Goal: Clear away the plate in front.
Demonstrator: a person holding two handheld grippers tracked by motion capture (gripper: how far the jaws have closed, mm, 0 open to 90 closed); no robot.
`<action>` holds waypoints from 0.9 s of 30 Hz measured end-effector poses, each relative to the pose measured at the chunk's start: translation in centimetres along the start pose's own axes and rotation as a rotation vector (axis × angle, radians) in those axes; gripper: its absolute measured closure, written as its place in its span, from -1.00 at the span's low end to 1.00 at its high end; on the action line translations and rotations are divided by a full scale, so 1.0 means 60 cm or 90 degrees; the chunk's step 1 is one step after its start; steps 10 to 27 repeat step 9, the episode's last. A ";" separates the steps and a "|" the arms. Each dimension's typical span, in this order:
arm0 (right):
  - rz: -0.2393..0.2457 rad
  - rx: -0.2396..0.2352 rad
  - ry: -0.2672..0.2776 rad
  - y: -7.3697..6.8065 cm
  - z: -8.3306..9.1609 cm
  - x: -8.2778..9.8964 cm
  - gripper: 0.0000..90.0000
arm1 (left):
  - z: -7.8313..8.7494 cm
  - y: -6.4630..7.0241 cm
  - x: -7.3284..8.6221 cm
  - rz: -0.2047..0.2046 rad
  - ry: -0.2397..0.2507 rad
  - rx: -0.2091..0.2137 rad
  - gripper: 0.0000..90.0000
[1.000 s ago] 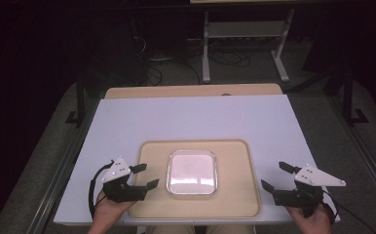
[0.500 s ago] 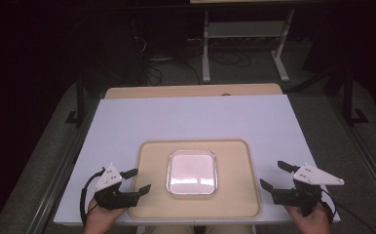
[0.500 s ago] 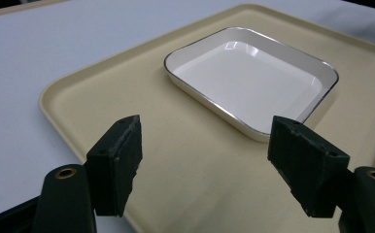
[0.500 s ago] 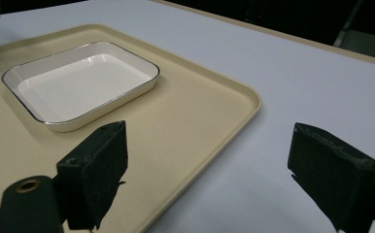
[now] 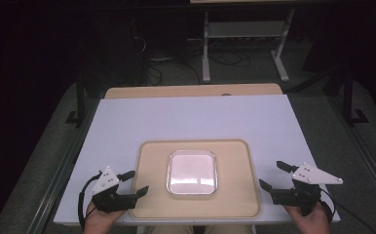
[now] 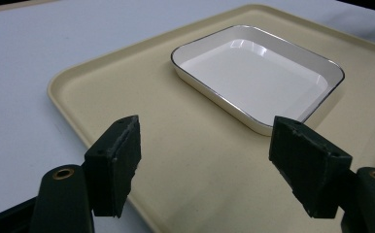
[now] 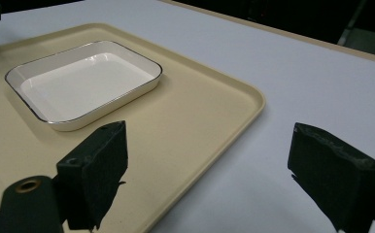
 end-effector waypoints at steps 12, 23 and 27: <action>0.000 -0.006 0.000 0.000 -0.001 0.001 -0.70 | -0.002 -0.003 -0.001 0.003 -0.001 -0.004 -0.39; 0.000 -0.006 0.000 0.000 -0.001 0.001 -0.70 | -0.002 -0.003 -0.001 0.003 -0.001 -0.004 -0.39; 0.000 -0.006 0.000 0.000 -0.001 0.001 -0.70 | -0.002 -0.003 -0.001 0.003 -0.001 -0.004 -0.39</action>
Point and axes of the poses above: each handheld gripper's, and its own axes: z roughly backward along the jaws, x roughly out of its underside, y roughly to its right, the point moved 5 cm from there along -z, roughly forward along the jaws, and after that the axes turned 8 degrees about -x, right-handed, at the moved point
